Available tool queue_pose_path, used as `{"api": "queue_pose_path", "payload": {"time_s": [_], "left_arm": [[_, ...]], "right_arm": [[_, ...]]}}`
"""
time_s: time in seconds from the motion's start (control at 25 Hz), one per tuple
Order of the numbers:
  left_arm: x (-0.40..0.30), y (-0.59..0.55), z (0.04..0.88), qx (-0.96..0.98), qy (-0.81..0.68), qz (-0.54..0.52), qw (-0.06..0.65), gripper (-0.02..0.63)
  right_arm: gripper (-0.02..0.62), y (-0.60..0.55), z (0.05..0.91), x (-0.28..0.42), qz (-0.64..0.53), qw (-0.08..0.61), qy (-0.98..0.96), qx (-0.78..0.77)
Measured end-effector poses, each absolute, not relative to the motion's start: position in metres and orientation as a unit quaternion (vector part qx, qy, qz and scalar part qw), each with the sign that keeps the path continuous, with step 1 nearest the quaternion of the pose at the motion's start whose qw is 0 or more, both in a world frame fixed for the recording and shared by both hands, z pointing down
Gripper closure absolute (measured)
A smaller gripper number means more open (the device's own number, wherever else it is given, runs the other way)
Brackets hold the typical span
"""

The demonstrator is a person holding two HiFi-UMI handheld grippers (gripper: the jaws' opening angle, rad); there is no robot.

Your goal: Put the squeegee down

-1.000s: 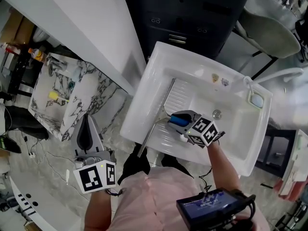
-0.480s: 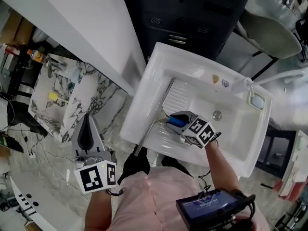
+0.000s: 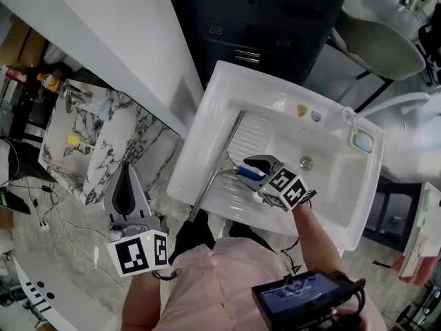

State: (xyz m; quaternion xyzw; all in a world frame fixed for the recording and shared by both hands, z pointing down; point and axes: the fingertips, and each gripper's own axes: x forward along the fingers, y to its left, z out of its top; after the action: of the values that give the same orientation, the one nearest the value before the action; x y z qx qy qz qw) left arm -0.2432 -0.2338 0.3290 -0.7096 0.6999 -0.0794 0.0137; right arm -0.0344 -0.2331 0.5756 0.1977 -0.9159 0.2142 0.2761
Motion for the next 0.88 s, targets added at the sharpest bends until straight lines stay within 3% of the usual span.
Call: {"api": "queue_pose_path", "payload": {"time_s": [0.16,0.52,0.76,0.88], "left_arm": [[-0.229,-0.229,0.324,-0.719,0.692,-0.066,0.017,0.597],[-0.183,-0.224,0.292,-0.748,0.662,-0.024,0.040,0.597],[-0.162,-0.227,0.252,-0.762,0.644,0.014,0.073,0.597],[-0.154,-0.227,0.236,-0.766,0.637,0.028,0.085,0.597]], "right_arm": [[0.407,-0.233,0.551,-0.029,0.198,0.264,-0.919,0.215],[0.416,-0.249,0.423,-0.027,0.147,0.137,-0.932,0.302],[0.492,-0.256,0.336,-0.022,0.090,0.051,-0.918,0.383],[0.571,-0.254,0.309,-0.015,0.053,0.040,-0.905,0.419]]}}
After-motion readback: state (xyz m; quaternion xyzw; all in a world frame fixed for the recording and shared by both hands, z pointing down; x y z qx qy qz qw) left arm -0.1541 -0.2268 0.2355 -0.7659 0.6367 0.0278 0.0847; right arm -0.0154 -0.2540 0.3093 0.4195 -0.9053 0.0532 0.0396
